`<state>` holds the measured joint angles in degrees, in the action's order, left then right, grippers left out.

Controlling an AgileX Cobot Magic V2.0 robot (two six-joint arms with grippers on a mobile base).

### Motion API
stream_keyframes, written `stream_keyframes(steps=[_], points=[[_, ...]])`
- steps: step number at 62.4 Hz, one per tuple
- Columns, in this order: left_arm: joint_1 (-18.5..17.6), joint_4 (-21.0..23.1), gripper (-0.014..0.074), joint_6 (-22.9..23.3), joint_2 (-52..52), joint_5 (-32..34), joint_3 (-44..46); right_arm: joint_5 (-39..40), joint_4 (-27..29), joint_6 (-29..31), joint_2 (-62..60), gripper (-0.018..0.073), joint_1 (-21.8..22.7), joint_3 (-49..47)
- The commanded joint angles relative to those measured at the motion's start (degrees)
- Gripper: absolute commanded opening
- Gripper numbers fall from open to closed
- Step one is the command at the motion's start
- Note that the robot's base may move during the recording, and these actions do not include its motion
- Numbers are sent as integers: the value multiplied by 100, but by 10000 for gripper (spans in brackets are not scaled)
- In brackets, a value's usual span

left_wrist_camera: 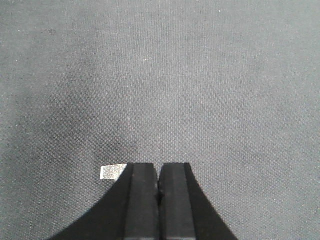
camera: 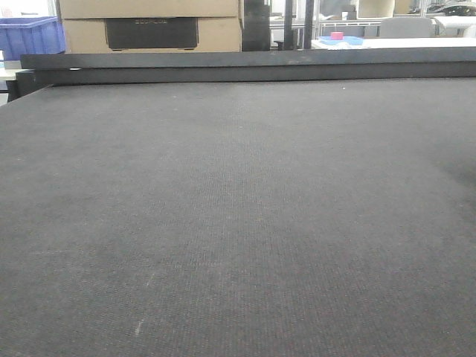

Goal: Place valve from conveyor to right shelf box
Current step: 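Close the left and right grippers around one white valve each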

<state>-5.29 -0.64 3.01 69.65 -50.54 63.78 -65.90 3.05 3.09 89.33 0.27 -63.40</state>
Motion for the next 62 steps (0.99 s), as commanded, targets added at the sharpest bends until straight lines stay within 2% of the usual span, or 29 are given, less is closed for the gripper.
stream_keyframes(steps=[1,7,12,18,21,26,36,41,46,49,53,62], points=[[-6,64,-111,67,-9,38,49,-12,-86,3,-3,221,19,12],[-6,98,-111,409,-9,27,49,-61,-86,3,-3,34,19,12],[-6,64,-111,880,-9,-3,49,-89,-86,3,-3,-151,19,12],[141,25,-111,1413,-9,-47,49,-89,-86,3,-3,-162,19,12],[250,25,-111,1402,-9,-185,49,-89,-86,3,-3,-162,19,12],[501,25,-111,1096,35,-516,102,-89,-86,3,-3,-162,19,12],[914,64,-111,-60,464,-1355,541,46,67,3,-3,-162,19,12],[955,64,-111,-394,721,-1660,789,161,137,3,-3,-162,19,12],[955,280,-95,-591,963,-1942,1016,191,150,3,-3,-162,19,12],[955,486,-53,-726,1103,-1942,1123,191,161,3,-3,-162,19,12],[955,695,43,-855,1253,-1942,1127,201,158,3,-3,-162,19,12],[955,685,297,-866,1478,-1942,1127,305,158,3,-3,-162,19,12]])
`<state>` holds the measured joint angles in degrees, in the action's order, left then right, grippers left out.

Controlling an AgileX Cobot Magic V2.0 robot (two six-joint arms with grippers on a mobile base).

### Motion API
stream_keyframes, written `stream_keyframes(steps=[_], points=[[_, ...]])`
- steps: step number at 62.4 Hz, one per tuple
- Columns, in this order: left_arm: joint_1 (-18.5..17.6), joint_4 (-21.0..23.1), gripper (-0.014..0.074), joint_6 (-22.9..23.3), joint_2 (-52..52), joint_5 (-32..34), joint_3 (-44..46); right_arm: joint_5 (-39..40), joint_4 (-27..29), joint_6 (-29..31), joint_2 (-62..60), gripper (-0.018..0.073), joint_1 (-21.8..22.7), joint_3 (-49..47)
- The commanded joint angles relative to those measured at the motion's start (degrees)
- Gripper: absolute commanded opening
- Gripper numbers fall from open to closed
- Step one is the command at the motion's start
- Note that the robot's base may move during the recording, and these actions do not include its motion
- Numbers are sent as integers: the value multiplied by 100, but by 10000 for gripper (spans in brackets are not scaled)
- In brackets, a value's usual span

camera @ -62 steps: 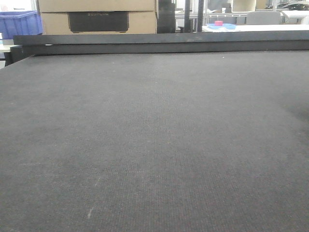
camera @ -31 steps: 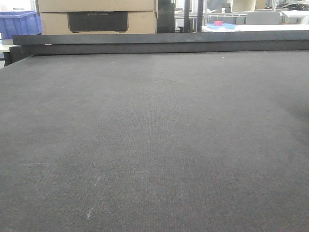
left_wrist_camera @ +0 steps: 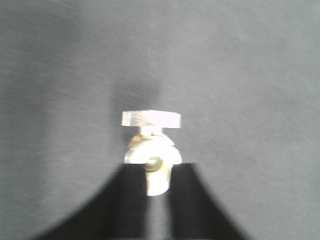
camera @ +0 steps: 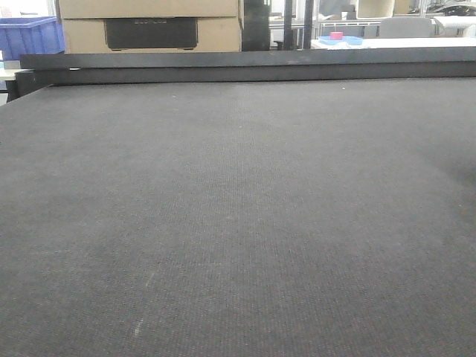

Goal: Place valve from conveyor to right shelf box
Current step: 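Close the left and right grippers around one white valve each, then lift both held valves up off the conveyor belt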

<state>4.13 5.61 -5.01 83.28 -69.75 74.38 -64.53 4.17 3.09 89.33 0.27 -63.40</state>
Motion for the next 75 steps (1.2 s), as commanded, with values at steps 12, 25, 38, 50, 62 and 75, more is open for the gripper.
stream_keyframes(steps=[12,25,38,50,62,75], points=[[13,-5,482,-30,338,-21,55,292,47,3,-3,-162,19,12],[-57,-81,484,-38,521,-21,-217,327,47,3,10,-162,19,12],[-441,-561,484,-38,526,377,-695,350,47,3,10,-162,19,12],[-513,-626,484,-38,535,848,-967,317,47,3,10,-162,19,12],[-513,-626,473,-38,589,1009,-967,294,47,3,10,-162,19,12],[-513,-613,472,-38,730,1018,-967,294,47,3,10,-162,19,12]])
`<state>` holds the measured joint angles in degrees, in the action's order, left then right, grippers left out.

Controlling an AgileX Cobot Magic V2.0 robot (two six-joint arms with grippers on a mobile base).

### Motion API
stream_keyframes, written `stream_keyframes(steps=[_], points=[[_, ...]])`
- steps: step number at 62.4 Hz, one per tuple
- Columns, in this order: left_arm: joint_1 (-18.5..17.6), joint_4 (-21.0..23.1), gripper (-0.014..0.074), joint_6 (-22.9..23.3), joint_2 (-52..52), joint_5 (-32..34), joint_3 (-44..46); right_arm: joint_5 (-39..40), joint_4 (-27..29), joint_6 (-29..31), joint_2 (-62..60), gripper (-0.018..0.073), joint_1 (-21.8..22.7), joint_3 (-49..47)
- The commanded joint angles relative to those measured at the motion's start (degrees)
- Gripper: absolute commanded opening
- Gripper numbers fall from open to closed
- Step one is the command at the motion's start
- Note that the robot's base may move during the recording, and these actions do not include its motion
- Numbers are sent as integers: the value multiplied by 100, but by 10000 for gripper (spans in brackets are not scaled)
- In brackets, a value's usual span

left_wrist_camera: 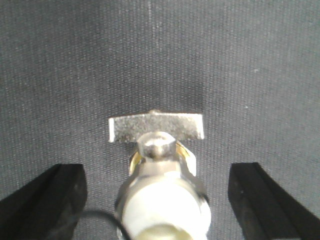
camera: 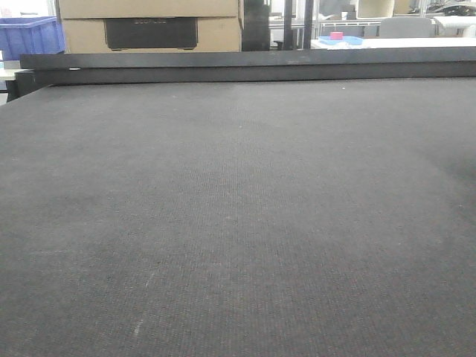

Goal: Place valve from conveyor to right shelf box
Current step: 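Lift both held valves up off the conveyor belt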

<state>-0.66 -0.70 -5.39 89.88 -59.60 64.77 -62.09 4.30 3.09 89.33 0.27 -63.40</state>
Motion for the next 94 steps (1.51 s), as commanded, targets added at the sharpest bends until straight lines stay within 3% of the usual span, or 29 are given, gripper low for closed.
stream_keyframes(steps=[1,13,19,24,36,56,76,94], points=[[-33,16,472,0,71,-13,-6,50,34,3,10,-162,19,12],[-33,16,470,0,143,-13,-6,42,34,3,10,-162,19,12],[-33,28,409,37,143,-14,-6,21,34,3,10,-162,19,12],[-33,28,293,109,143,-83,-6,21,34,3,10,-162,19,12],[-33,28,-111,118,143,-250,6,-278,34,3,-260,-162,19,-181],[-33,279,-111,118,-275,-181,173,-324,34,3,-1227,-162,19,-627],[-33,661,-111,118,-1679,433,309,-90,34,3,-1998,-162,19,-627],[-33,661,-111,118,-3009,1200,-124,1101,34,3,-3067,-162,19,176]])
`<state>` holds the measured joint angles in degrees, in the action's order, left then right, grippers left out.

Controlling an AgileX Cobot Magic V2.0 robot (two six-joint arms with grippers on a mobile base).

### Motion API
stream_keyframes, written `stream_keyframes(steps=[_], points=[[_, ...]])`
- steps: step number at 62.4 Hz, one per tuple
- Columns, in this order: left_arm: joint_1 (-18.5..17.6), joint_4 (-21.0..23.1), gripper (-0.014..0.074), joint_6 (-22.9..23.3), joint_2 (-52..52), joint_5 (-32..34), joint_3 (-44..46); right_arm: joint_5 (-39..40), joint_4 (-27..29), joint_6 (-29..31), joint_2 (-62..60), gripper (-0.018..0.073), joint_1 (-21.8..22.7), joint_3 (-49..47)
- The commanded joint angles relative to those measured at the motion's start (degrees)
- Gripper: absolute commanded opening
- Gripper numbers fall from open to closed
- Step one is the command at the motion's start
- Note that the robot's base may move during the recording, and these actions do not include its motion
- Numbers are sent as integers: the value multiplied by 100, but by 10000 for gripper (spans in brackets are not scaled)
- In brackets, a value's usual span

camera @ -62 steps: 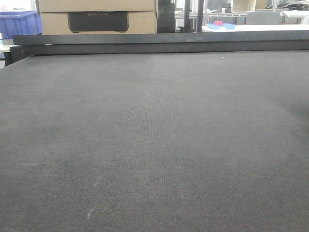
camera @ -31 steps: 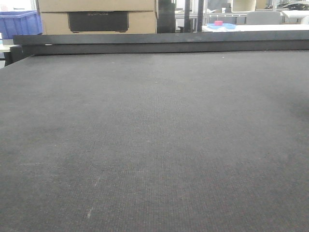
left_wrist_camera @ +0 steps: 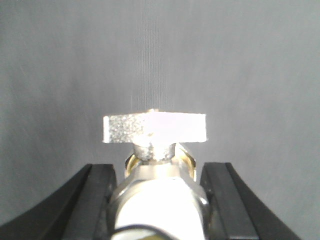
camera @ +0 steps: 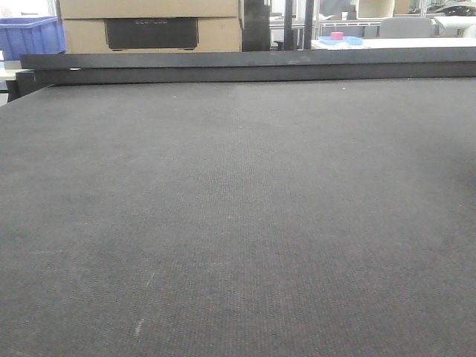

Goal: Place valve from conveyor to right shelf box
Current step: 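Lift both held valves up off the conveyor belt, then drive the base to the steel shelf while holding both valves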

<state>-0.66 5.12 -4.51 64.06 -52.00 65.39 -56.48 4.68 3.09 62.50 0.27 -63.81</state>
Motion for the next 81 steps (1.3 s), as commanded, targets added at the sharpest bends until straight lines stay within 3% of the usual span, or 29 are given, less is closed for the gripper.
stream_keyframes(steps=[1,19,34,81], points=[[-33,80,-111,31,-493,485,-233,591,-4,3,-446,-162,19,268],[-33,80,-111,31,-1898,1285,-1474,1579,-4,3,-1668,-162,19,1237],[-33,80,-111,31,-2680,1367,-1800,1797,-4,3,-2209,-162,19,1374],[-33,80,-111,31,-2824,1443,-1800,1756,-4,3,-2275,-162,19,1374]])
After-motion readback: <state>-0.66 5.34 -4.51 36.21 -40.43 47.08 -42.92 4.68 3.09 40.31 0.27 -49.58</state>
